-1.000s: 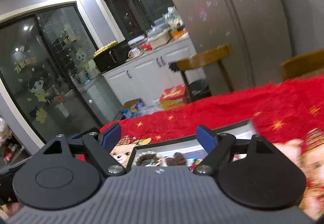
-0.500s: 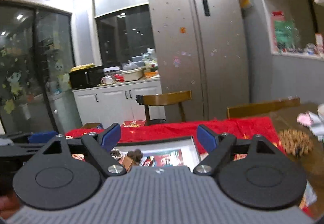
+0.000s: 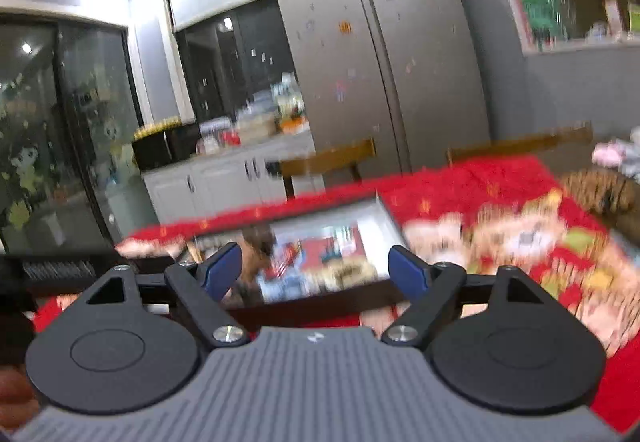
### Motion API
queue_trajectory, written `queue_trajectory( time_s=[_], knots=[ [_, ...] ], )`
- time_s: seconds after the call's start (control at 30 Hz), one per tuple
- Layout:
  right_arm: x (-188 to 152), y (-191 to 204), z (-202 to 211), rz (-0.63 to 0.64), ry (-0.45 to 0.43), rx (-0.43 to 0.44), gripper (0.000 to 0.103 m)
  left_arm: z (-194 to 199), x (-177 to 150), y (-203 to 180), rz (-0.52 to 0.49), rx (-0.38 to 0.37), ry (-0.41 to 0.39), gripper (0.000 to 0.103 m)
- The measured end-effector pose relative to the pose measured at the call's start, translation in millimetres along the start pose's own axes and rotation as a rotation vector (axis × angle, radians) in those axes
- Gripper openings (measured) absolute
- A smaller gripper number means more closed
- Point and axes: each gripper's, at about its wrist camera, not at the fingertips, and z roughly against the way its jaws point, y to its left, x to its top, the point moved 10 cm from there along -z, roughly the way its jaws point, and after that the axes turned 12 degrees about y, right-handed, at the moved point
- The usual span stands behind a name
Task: Organize objects
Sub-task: 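Lift both open tools out toward the blue binder clip and purple tube, then grasp the blue binder clip with left tool while right tool grasps purple tube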
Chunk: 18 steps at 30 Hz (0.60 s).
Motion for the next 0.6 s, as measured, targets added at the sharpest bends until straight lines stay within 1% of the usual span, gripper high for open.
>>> queue_trajectory(
  time_s=[0.03,0.1,0.23,0.27,0.33,0.47,0.57,0.6],
  knots=[
    [-6,-4,-7,-0.009,0.030,-0.010,0.084,-5,-2,2,-0.004,0.005,0.005,0.076],
    [-22,-11,-18,-0.016,0.100,-0.035,0.083,-14,-4,5,-0.026,0.038,0.015,0.076],
    [-48,-16,-21,0.006,0.174,-0.059,0.080,-38,-20,11,-0.042,0.073,0.073,0.076],
    [-51,-16,-20,0.007,0.184,-0.051,0.080,-43,-24,12,-0.041,0.083,0.081,0.076],
    [-52,-13,-21,-0.003,0.195,-0.021,0.070,-53,-30,12,-0.057,0.107,0.103,0.076],
    [-65,-11,-24,0.029,0.226,-0.003,0.061,-65,-38,13,-0.073,0.126,0.122,0.076],
    [-74,-10,-30,-0.021,0.308,0.048,0.058,-72,-44,13,-0.077,0.145,0.132,0.076],
    [-78,-10,-32,-0.044,0.338,0.063,0.054,-74,-46,13,-0.079,0.148,0.136,0.076]
  ],
)
